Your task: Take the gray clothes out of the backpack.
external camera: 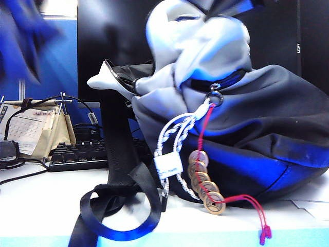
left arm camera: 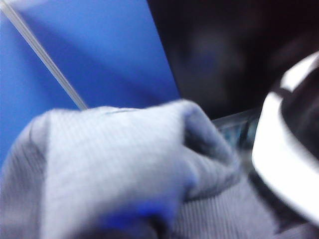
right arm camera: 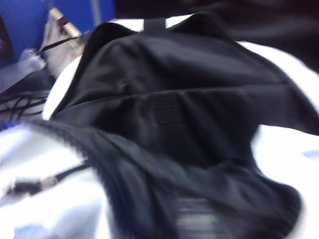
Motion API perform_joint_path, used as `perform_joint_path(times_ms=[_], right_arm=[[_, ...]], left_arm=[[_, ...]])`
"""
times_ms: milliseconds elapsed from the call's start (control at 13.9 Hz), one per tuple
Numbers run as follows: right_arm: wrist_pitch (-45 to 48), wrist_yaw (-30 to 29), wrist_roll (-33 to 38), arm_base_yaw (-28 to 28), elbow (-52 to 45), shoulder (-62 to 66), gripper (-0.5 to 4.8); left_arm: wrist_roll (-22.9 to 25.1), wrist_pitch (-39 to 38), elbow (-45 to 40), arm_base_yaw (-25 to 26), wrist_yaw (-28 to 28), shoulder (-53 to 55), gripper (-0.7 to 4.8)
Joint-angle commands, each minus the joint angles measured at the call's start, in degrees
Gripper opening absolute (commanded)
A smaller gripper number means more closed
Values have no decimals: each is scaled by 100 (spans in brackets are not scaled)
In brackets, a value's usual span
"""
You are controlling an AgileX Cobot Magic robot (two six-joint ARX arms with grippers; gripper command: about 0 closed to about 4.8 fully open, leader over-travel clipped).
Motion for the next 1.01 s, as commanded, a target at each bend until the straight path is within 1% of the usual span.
perform_joint_path(times_ms=[72, 144, 289, 433, 505, 577, 649, 721, 794, 866, 938, 1010], right_arm=[[-63, 42, 149, -2, 55, -332, 472], [-136, 33, 223, 0, 57, -485, 472], [-199, 15, 413, 0, 57, -776, 473], [-719, 57, 433, 0, 57, -1093, 472], [-1213, 68, 420, -2, 50, -1113, 433], [-1421, 146, 258, -2, 24, -1036, 388], [-1351, 254, 72, -2, 11, -833, 247], [-1071, 256, 42, -2, 11, -643, 202], [-723, 262, 35, -2, 13, -433, 202], [-313, 448, 15, -2, 15, -164, 199], [63, 531, -2, -2, 15, 133, 166], [702, 529, -4, -2, 33, 632, 84]], left_arm=[[11, 595, 28, 153, 48, 723, 133], [35, 750, 28, 155, 46, 953, 152], [179, 981, 28, 153, 120, 1327, 161], [-111, 986, 28, 153, 522, 1541, 161], [-212, 929, 28, 153, 863, 1558, 161], [-267, 922, 28, 144, 1137, 1556, 161], [-560, 907, 28, 136, 1493, 1554, 161], [-778, 848, 28, 133, 1836, 1554, 161], [-857, 748, 28, 133, 2190, 1554, 161], [-857, 651, 31, 133, 2455, 1550, 161], [-855, 555, 31, 133, 2706, 1550, 161], [-855, 428, 31, 133, 3099, 1550, 161]])
